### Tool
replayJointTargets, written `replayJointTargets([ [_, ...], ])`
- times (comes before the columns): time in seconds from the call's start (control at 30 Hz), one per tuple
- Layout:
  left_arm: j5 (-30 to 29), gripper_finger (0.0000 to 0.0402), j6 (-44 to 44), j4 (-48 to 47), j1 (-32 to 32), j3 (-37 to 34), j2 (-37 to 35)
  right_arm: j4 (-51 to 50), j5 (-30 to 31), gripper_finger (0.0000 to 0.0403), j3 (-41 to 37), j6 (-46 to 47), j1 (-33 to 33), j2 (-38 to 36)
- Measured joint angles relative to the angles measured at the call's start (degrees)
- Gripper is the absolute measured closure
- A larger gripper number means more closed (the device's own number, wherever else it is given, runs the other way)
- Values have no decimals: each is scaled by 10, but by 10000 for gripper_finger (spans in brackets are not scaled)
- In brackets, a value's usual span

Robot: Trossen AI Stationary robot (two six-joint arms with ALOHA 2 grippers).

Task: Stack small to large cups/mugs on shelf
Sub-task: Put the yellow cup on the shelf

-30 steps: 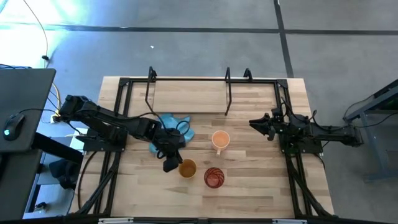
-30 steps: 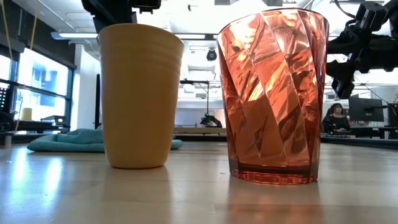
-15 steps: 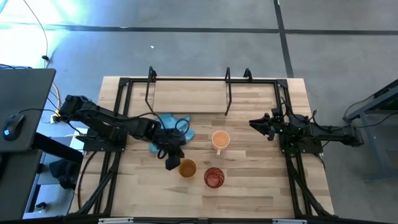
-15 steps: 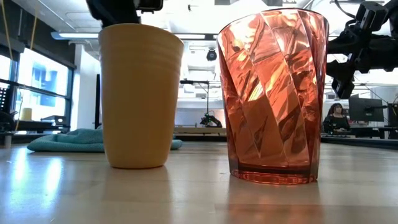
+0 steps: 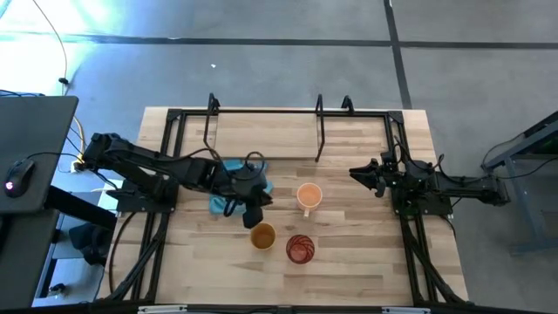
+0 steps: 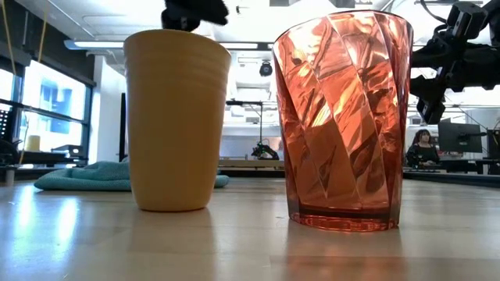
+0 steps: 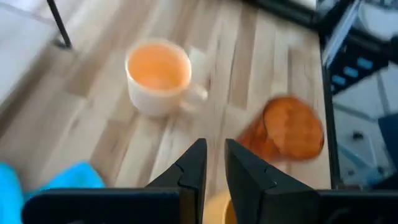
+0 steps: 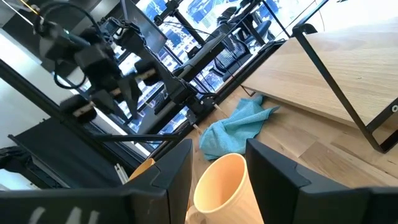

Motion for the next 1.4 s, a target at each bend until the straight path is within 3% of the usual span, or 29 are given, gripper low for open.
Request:
replayJointTargets([
  [0.13, 14, 355, -32, 14, 0, 42, 0, 0, 0, 263, 0, 0, 0, 0],
  [0.23, 44, 355, 1, -13, 0, 72, 0, 0, 0, 263, 0, 0, 0, 0],
  [0.37, 12, 355, 68, -178, -15, 110, 5, 0, 0, 263, 0, 0, 0, 0],
  [0.47, 3, 344, 63, -282, -17, 109, 7, 0, 0, 263, 0, -4, 0, 0],
  [0.6, 10, 294, 20, -307, -15, 99, 7, 0, 4, 263, 0, -11, 0, 2],
  [0.83, -12, 154, 7, -293, -16, 100, 27, 0, 4, 263, 0, -10, 0, 4],
  [1.0, 28, 96, -7, -293, -16, 100, 47, 0, 4, 263, 0, -9, 0, 7],
  [1.17, 47, 102, -20, -293, -17, 100, 63, 1, 3, 263, 0, -9, 0, 15],
  [1.4, 82, 181, -25, -286, -36, 101, 63, 0, 3, 263, 0, -10, 0, 18],
])
